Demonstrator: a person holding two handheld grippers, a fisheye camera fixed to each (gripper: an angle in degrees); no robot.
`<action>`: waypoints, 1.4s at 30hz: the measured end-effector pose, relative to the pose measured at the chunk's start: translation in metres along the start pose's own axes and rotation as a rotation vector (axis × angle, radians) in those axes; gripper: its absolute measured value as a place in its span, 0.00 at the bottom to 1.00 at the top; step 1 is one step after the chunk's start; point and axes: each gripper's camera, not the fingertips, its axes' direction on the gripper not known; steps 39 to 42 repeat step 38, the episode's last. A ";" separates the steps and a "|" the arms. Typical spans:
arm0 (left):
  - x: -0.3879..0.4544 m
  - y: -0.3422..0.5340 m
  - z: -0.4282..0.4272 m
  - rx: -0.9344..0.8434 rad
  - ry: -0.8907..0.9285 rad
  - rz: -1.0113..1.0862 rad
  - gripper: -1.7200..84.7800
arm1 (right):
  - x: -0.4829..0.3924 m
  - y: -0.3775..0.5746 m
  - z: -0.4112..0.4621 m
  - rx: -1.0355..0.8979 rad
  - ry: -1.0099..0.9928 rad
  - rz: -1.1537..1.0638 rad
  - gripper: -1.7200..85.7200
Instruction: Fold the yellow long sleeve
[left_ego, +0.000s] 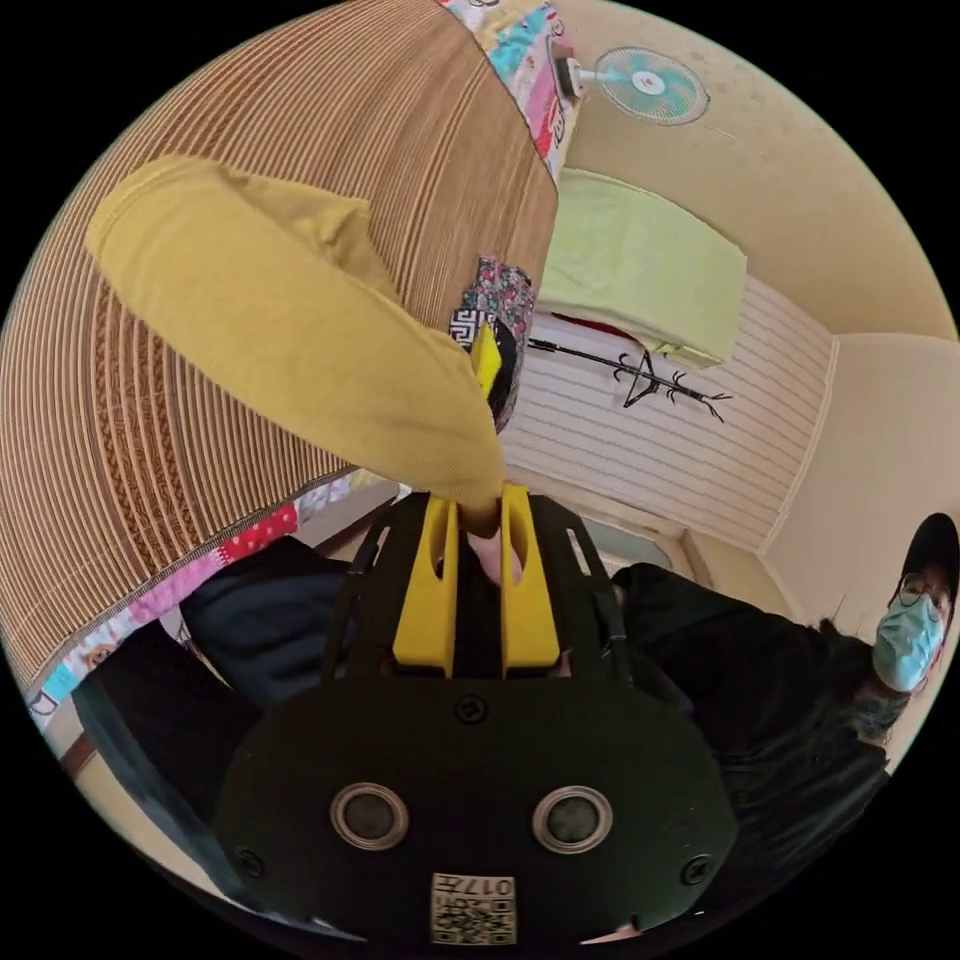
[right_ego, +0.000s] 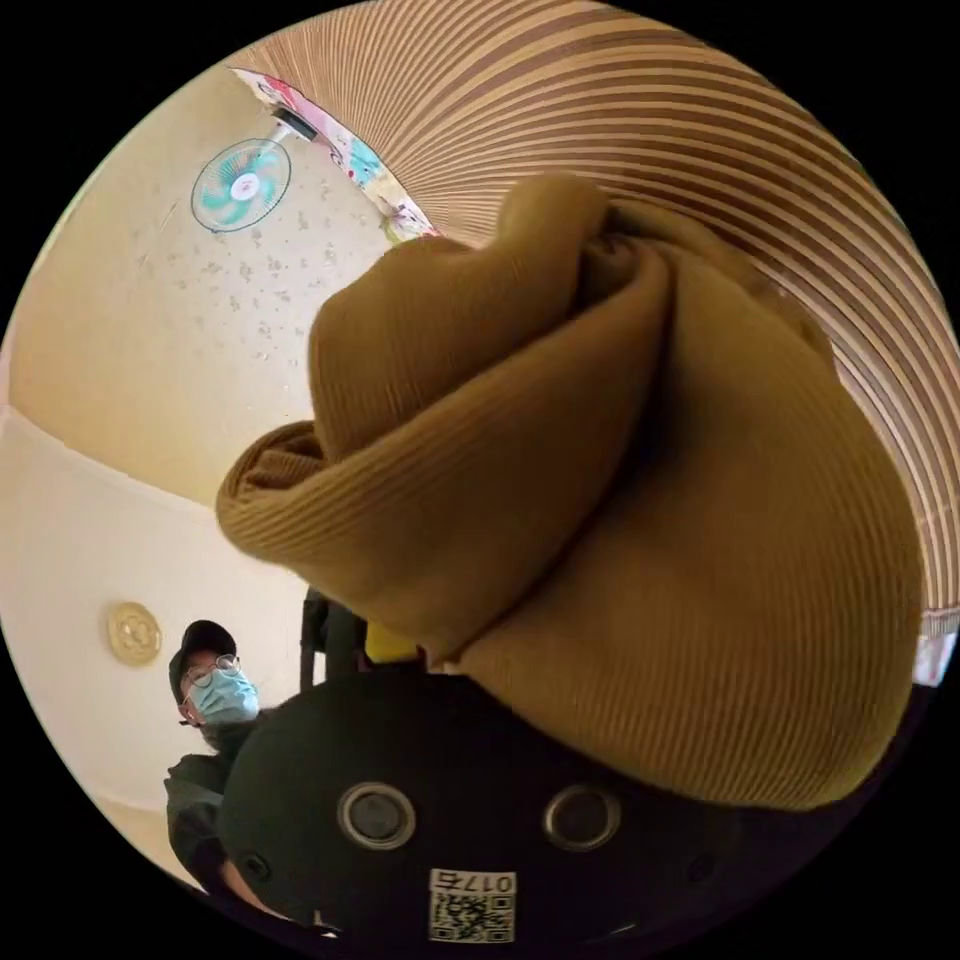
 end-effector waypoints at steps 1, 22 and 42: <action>0.024 0.001 0.000 0.002 -0.051 0.072 0.06 | -0.011 -0.004 0.002 -0.008 0.012 -0.037 0.27; 0.088 0.113 -0.092 0.228 -0.306 0.089 0.11 | -0.101 0.161 -0.345 0.918 0.429 0.110 0.06; 0.091 0.253 -0.183 0.059 -1.782 -0.087 0.08 | -0.126 0.057 0.096 -0.010 1.050 -0.259 0.02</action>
